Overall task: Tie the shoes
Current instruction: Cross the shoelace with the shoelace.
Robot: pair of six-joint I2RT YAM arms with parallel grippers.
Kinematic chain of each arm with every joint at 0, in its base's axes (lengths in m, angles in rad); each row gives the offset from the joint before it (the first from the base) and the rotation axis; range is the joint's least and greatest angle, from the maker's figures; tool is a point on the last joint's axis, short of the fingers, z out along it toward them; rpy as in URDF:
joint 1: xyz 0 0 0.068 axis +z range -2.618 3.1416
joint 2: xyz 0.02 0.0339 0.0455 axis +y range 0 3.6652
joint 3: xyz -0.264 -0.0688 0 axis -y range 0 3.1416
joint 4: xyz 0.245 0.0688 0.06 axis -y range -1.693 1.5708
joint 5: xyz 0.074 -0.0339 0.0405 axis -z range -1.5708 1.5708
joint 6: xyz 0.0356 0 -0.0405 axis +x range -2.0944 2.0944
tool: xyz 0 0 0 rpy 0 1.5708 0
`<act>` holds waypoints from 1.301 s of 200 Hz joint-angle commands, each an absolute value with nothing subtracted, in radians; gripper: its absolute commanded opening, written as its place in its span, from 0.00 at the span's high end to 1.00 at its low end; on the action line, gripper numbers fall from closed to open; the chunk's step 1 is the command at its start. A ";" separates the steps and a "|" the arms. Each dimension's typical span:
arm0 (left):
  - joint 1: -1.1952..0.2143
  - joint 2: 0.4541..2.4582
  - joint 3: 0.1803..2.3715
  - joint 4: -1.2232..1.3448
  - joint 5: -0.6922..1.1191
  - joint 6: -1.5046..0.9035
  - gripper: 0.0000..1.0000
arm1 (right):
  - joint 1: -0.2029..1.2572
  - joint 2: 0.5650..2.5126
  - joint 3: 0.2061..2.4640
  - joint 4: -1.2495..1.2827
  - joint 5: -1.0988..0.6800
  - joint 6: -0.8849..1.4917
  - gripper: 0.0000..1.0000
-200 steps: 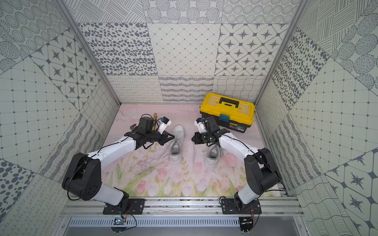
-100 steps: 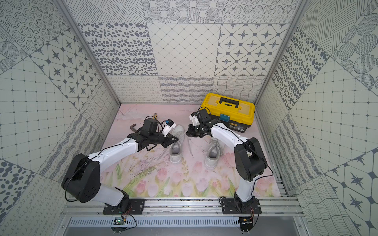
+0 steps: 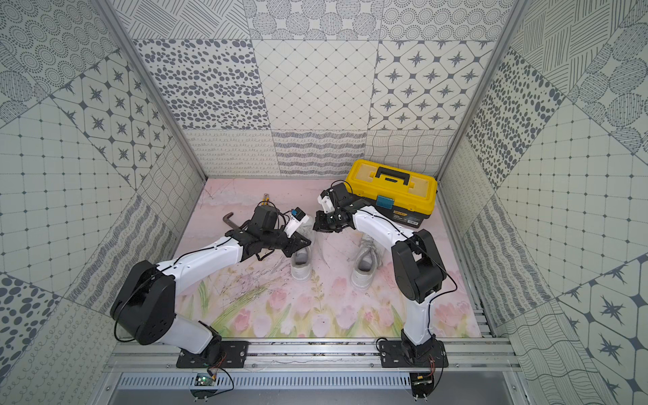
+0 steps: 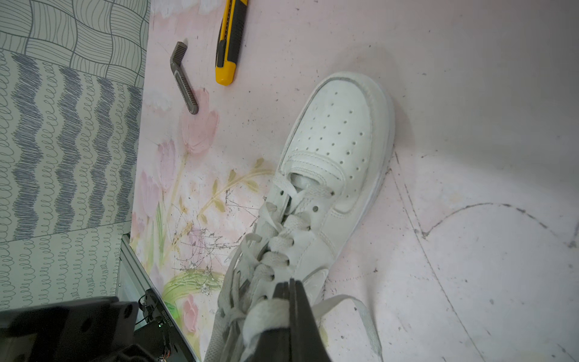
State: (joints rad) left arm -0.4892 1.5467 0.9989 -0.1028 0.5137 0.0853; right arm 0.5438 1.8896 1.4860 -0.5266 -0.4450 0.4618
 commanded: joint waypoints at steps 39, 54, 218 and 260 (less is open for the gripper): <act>-0.520 1.607 1.030 -0.142 0.569 0.123 0.90 | 0.548 1.908 1.510 -0.514 -0.451 0.428 1.00; -0.525 1.611 1.033 -0.143 0.581 0.124 0.84 | 0.548 1.906 1.509 -0.514 -0.451 0.424 1.00; -0.522 1.443 1.017 -0.153 0.599 0.084 0.46 | 0.551 1.881 1.501 -0.513 -0.471 0.313 1.00; -0.489 1.420 1.032 -0.150 0.634 0.034 0.51 | 0.554 1.872 1.496 -0.505 -0.471 0.292 1.00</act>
